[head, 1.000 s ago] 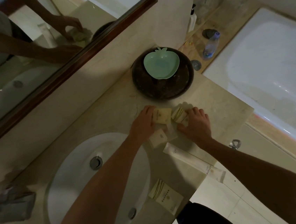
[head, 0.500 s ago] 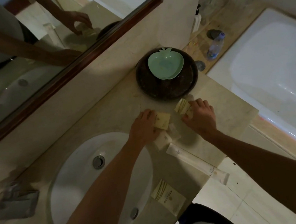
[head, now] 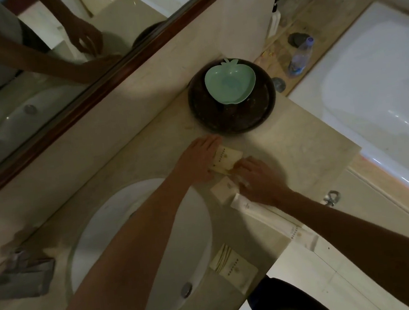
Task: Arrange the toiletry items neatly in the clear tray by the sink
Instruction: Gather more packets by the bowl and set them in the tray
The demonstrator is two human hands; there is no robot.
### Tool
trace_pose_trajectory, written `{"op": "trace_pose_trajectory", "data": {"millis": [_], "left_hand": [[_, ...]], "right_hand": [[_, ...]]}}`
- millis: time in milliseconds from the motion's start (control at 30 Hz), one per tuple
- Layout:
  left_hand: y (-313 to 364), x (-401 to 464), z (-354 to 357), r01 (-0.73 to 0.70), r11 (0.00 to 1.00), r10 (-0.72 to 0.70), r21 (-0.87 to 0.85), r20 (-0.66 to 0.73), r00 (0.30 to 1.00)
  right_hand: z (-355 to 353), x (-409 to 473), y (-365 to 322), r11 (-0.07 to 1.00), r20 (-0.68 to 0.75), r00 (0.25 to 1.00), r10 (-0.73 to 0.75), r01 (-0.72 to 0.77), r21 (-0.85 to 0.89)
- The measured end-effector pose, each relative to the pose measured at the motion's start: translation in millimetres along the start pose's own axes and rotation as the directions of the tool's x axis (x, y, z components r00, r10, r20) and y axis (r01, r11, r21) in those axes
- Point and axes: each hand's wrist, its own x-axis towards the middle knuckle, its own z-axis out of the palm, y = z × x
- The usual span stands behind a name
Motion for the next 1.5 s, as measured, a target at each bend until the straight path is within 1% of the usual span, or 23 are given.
{"op": "trace_pose_trajectory", "data": {"millis": [33, 67, 133, 167, 200, 300, 367, 467, 567, 667, 733, 767, 867, 1000, 1067, 1167, 1267, 1367, 1500], "left_hand": [[2.0, 8.4, -1.5, -0.058, 0.997, 0.055, 0.057, 0.039, 0.998], [5.3, 15.4, -2.7, -0.110, 0.990, 0.104, 0.090, 0.071, 0.992], [12.9, 24.9, -4.1, -0.175, 0.976, 0.159, 0.133, 0.123, 0.980], [15.1, 26.4, -4.5, -0.170, 0.973, 0.147, 0.156, 0.149, 0.978], [15.4, 26.5, -4.0, -0.140, 0.975, 0.112, 0.172, 0.164, 0.980], [14.1, 18.6, -2.4, 0.010, 0.982, -0.039, 0.189, 0.151, 0.988], [14.0, 9.4, 1.4, 0.085, 0.979, -0.114, 0.188, 0.147, 0.983], [8.9, -19.8, 5.9, 0.190, 0.976, -0.201, 0.105, 0.108, 0.974], [3.3, -71.6, 6.7, 0.295, 0.955, -0.294, -0.019, 0.027, 0.955], [7.2, -140.8, 5.1, 0.358, 0.926, -0.360, -0.124, 0.000, 0.933], [9.7, -193.9, 6.1, 0.403, 0.902, -0.409, -0.157, -0.007, 0.913], [10.2, -223.3, 6.8, 0.422, 0.890, -0.430, -0.174, -0.011, 0.903], [7.9, -317.8, 16.4, 0.493, 0.848, -0.502, -0.195, 0.003, 0.865], [6.6, -452.2, 34.4, 0.625, 0.749, -0.629, -0.220, 0.061, 0.775], [3.0, -515.3, 44.8, 0.673, 0.696, -0.678, -0.248, 0.079, 0.731], [-1.6, -601.9, 59.5, 0.738, 0.618, -0.746, -0.273, 0.096, 0.660], [-4.3, -674.3, 77.4, 0.792, 0.554, -0.796, -0.257, 0.115, 0.594], [-3.6, -728.6, 96.1, 0.806, 0.527, -0.813, -0.270, 0.116, 0.570], [-11.2, -772.3, 115.3, 0.825, 0.483, -0.845, -0.294, 0.093, 0.527]], "right_hand": [[2.8, -1.6, -3.7, 0.998, 0.080, 0.995, -0.050, 0.053, -0.026], [5.3, -1.7, -6.4, 0.996, 0.155, 0.985, -0.070, 0.078, -0.045], [6.8, 0.3, -9.8, 0.993, 0.228, 0.971, -0.072, 0.091, -0.072], [6.2, 1.2, -10.6, 0.991, 0.244, 0.967, -0.072, 0.096, -0.088], [5.2, 2.7, -11.0, 0.989, 0.259, 0.963, -0.070, 0.100, -0.106], [0.4, 9.0, -10.2, 0.981, 0.305, 0.951, -0.055, 0.109, -0.161], [-1.5, 12.5, -10.3, 0.974, 0.334, 0.940, -0.063, 0.132, -0.187], [-3.9, 16.4, -15.2, 0.958, 0.374, 0.921, -0.106, 0.195, -0.211], [-13.5, 25.0, -23.7, 0.943, 0.432, 0.895, -0.110, 0.231, -0.239], [-20.8, 32.9, -44.2, 0.945, 0.430, 0.901, -0.058, 0.189, -0.267], [-19.7, 34.1, -77.1, 0.937, 0.384, 0.921, -0.063, 0.188, -0.296], [-16.4, 33.0, -101.1, 0.929, 0.359, 0.928, -0.097, 0.214, -0.303], [7.0, 22.7, -188.5, 0.914, 0.290, 0.919, -0.268, 0.337, -0.226], [47.1, 3.8, -322.4, 0.861, 0.191, 0.866, -0.461, 0.489, -0.139], [66.6, -5.0, -384.2, 0.836, 0.163, 0.838, -0.521, 0.539, -0.099], [92.5, -19.3, -464.2, 0.818, 0.155, 0.815, -0.558, 0.572, -0.064], [115.3, -34.7, -522.8, 0.798, 0.177, 0.791, -0.585, 0.601, -0.046], [133.3, -49.3, -559.6, 0.799, 0.206, 0.785, -0.584, 0.601, -0.026], [149.4, -63.0, -582.0, 0.807, 0.242, 0.787, -0.568, 0.590, -0.028]]}}
